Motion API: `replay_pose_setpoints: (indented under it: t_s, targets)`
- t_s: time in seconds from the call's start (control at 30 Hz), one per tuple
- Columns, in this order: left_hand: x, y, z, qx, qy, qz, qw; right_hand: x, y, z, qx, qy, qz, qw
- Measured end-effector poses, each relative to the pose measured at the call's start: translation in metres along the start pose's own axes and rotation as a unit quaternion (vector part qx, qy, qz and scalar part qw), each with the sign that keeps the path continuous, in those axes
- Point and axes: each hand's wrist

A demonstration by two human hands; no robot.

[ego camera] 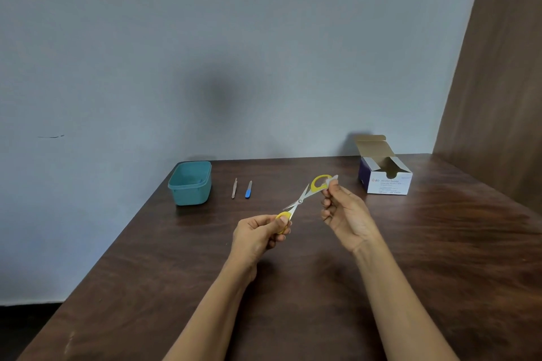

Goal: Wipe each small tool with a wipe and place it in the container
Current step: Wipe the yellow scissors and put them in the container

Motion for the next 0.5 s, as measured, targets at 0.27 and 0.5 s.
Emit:
replay_pose_setpoints:
  t_s: [0.27, 0.5]
  targets:
    - [-0.004, 0.0, 0.001, -0.004, -0.033, 0.057, 0.998, -0.01, 0.004, 0.003, 0.005, 0.016, -0.05, 0.999]
    - [-0.005, -0.006, -0.002, -0.044, -0.023, 0.089, 0.995, -0.017, 0.006, 0.003, 0.008, 0.052, -0.011, 0.999]
Point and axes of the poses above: each hand's wrist, its own z-axis away from the middle knuckle, its own y-axis out of the palm, x = y × z, and after that the axes turned 10 degrees about -z, right-handed
